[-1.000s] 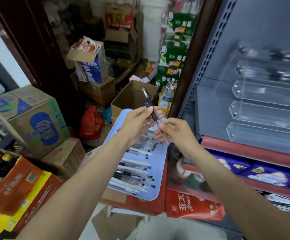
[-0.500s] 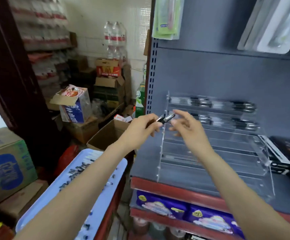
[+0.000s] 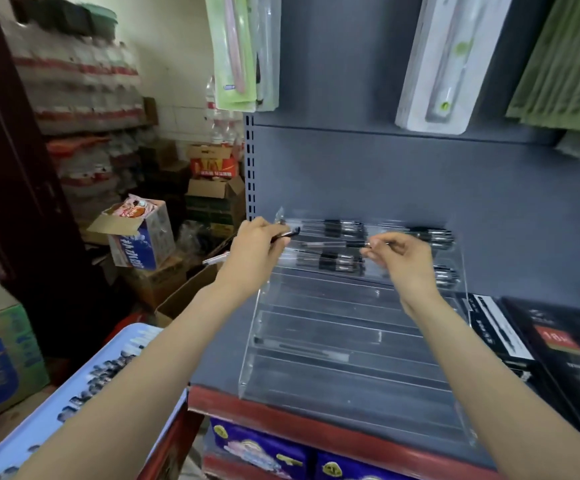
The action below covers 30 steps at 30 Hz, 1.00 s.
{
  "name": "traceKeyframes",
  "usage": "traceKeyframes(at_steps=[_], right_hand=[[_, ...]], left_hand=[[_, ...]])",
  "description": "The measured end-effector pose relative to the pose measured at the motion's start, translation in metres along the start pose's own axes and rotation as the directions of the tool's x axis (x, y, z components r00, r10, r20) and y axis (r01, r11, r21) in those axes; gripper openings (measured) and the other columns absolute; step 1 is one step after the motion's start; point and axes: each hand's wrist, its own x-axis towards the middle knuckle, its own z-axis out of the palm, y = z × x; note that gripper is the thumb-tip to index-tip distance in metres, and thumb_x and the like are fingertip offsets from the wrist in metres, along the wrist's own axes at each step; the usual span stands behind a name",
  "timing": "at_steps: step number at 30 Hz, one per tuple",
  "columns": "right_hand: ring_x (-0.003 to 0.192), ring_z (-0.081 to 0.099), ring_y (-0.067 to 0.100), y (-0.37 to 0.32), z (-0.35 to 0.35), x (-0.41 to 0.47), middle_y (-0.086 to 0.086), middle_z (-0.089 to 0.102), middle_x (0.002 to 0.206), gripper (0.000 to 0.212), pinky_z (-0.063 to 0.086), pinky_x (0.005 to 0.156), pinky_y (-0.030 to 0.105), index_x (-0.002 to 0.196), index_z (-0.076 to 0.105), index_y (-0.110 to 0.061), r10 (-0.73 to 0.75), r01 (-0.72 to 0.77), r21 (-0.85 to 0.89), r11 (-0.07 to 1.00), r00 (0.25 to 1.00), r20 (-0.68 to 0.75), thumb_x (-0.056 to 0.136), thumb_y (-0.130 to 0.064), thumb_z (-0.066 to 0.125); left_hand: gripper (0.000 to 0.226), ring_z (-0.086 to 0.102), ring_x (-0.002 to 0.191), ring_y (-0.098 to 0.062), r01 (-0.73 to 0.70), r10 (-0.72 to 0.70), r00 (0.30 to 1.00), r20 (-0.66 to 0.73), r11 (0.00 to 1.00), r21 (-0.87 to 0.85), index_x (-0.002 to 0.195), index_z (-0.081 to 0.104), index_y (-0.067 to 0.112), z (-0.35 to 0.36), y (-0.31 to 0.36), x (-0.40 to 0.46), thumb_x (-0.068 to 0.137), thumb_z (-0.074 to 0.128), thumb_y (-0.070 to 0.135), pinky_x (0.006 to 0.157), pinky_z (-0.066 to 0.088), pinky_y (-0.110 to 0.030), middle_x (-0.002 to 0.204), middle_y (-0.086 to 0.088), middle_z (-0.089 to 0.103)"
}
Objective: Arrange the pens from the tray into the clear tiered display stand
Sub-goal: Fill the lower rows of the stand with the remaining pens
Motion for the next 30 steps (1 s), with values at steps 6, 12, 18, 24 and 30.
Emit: traceKeyframes(at_steps=[6,12,18,24,30], right_hand=[[0.079,0.069,0.024,0.013,0.009,0.021,0.007,0.067,0.079,0.011,0.055,0.08,0.026,0.08,0.067,-0.008,-0.066,0.098,-0.326,0.94,0.992,0.108,0.086,-0.001,0.061],[0.103,0.063,0.016,0.014,0.008,0.034,0.005,0.069,0.111,0.023,0.041,0.089,0.017,0.104,0.071,-0.012,-0.028,0.253,-0.65,0.716,0.941,0.336,0.088,-0.001,0.059],[0.102,0.058,0.017,0.01,0.016,0.034,0.007,0.064,0.119,0.032,0.037,0.087,0.014,0.111,0.069,-0.009,0.005,0.306,-0.702,0.644,0.915,0.403,0.092,0.003,0.046],[0.1,0.058,0.019,0.013,0.017,0.031,0.005,0.061,0.113,0.026,0.04,0.088,0.021,0.115,0.067,-0.016,0.0,0.389,-0.696,0.604,0.873,0.487,0.094,-0.017,0.051],[0.09,0.052,0.009,0.011,0.008,0.036,0.001,0.063,0.108,0.026,0.035,0.083,0.019,0.112,0.069,-0.019,0.02,0.391,-0.684,0.616,0.86,0.509,0.094,-0.01,0.052]], left_hand=[[0.034,0.049,0.096,-0.028,0.032,-0.032,0.999,0.0,0.996,-0.087,0.129,0.054,0.013,-0.002,0.002,-0.002,0.097,0.047,0.017,0.078,0.032,-0.025,0.102,-0.012,0.055],[0.034,0.052,0.093,-0.025,0.029,-0.029,1.0,-0.007,0.995,-0.1,0.129,0.054,0.013,-0.008,-0.001,-0.004,0.097,0.047,0.017,0.076,0.037,-0.024,0.101,-0.013,0.057],[0.034,0.055,0.093,-0.025,0.032,-0.026,0.999,0.045,0.991,-0.13,0.129,0.054,0.011,-0.005,0.0,-0.006,0.096,0.048,0.016,0.082,0.045,-0.03,0.103,-0.015,0.058],[0.033,0.051,0.105,-0.023,-0.026,0.031,0.991,0.131,0.999,-0.045,0.129,0.055,0.013,0.003,-0.009,-0.001,0.097,0.046,0.018,0.088,0.038,-0.026,0.116,-0.009,0.061],[0.035,0.042,0.115,-0.022,-0.134,0.088,0.936,0.341,0.984,0.116,0.132,0.051,0.016,0.021,-0.007,0.015,0.101,0.037,0.024,0.099,0.035,-0.032,0.135,-0.001,0.053]])
